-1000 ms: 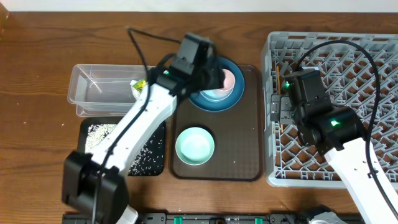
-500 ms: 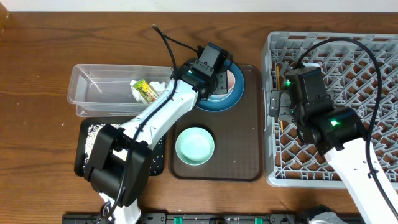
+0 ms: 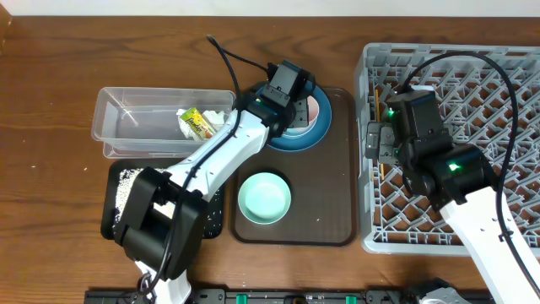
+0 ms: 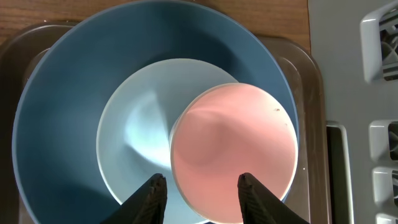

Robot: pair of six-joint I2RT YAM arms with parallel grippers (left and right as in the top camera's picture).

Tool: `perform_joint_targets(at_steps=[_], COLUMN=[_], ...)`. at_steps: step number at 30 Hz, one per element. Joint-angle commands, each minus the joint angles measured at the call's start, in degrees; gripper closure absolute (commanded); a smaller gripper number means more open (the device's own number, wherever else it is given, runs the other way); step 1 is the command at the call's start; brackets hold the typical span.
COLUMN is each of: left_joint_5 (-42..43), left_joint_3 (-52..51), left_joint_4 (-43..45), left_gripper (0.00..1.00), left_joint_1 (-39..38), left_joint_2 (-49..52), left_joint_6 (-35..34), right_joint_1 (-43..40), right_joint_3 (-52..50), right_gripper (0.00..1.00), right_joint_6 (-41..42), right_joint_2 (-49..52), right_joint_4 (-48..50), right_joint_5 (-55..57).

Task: Sort waste into correct bins and load items into the dishwasher rack
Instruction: 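Reach the left gripper to the pink cup and grasp it, then lift the pink cup with the left gripper toward the right gripper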

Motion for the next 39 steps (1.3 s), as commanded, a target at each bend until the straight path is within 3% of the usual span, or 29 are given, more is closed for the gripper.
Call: perform_joint_targets(at_steps=[1, 12, 20, 23, 26, 35, 39], left_joint_5=[-0.96, -6.93, -3.72, 4.33, 16.63, 51.63, 68.15], left_joint_3=[-0.68, -0.37, -0.35, -0.35, -0.35, -0.35, -0.37], left_joint_4=[0.52, 0.57, -2.14, -5.25, -9.42, -12.87, -12.87], left_gripper=[0.61, 0.89, 0.94, 0.94, 0.94, 0.94, 0.94], left_joint_1=[-0.17, 1.11, 3.87, 4.92, 6.47, 20.06, 26.27], left_joint_2=[2.56, 2.03, -7.72, -12.52, -17.51, -25.33, -24.87], left_joint_6=[0.13, 0.17, 0.17, 0.13, 0.15, 0.17, 1.79], right_joint_1=[-0.31, -0.31, -0.33, -0.31, -0.33, -3.21, -6.45], right_joint_3=[0.02, 0.02, 0.02, 0.02, 0.04, 0.09, 0.09], right_gripper=[0.01, 0.01, 0.01, 0.01, 0.01, 0.01, 0.01], right_joint_6=[0.79, 0.76, 0.09, -0.52, -5.81, -30.99, -37.07], right_joint_2=[0.13, 0.13, 0.13, 0.11, -0.09, -6.91, -12.13], right_joint_4=[0.17, 0.2, 0.0, -0.35, 0.85, 3.69, 3.02], right_joint_5=[0.57, 0.59, 0.61, -0.44, -9.42, -52.96, -66.93])
